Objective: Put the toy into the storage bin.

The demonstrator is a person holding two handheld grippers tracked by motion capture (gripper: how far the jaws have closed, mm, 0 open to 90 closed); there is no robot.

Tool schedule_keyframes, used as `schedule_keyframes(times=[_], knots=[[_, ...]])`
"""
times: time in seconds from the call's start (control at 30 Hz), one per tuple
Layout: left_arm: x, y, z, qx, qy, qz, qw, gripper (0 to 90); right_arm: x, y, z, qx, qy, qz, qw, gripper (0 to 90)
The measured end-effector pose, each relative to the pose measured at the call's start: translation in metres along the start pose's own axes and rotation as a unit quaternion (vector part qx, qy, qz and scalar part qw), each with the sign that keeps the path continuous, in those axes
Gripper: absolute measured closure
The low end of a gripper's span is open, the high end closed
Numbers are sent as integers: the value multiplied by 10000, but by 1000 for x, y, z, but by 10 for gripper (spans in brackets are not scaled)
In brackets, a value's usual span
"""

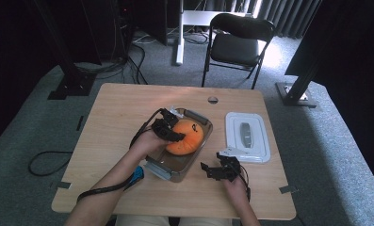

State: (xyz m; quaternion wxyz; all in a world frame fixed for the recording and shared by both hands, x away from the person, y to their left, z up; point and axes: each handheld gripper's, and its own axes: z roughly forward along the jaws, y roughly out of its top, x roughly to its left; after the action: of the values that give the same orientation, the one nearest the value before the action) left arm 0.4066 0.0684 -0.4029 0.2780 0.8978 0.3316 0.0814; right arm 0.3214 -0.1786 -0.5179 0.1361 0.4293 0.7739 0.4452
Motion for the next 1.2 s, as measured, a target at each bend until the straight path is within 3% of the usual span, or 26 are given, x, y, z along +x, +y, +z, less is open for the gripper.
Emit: schedule_keyframes(times=[0.17, 0.2, 0.27, 0.53, 0.77, 0.8, 0.83, 1.2], knots=[[-4, 1, 8, 301, 79, 129, 9994, 528, 0, 0, 0, -1, 13, 6, 10000, 139], [-8, 3, 12, 423, 184, 204, 9987, 479, 0, 0, 0, 1, 15, 3, 10000, 139], [-10, 4, 15, 496, 182, 242, 9983, 446, 0, 0, 0, 4, 15, 10, 10000, 138], [-14, 4, 14, 509, 287, 370, 9976, 328, -1, 0, -1, -5, 12, 11, 10000, 138], [-15, 3, 7, 370, 268, 251, 9986, 194, -1, -1, -1, -11, 7, 19, 10000, 139], [-14, 3, 4, 306, 239, 224, 9990, 194, -1, -1, -1, -15, 5, 21, 10000, 138], [-11, 2, -2, 186, 39, 154, 9997, 194, -1, 0, -1, -10, 6, 17, 10000, 139], [0, -11, -25, -129, -199, 18, 9997, 182, 0, -1, 0, 28, -16, 10, 10000, 138]])
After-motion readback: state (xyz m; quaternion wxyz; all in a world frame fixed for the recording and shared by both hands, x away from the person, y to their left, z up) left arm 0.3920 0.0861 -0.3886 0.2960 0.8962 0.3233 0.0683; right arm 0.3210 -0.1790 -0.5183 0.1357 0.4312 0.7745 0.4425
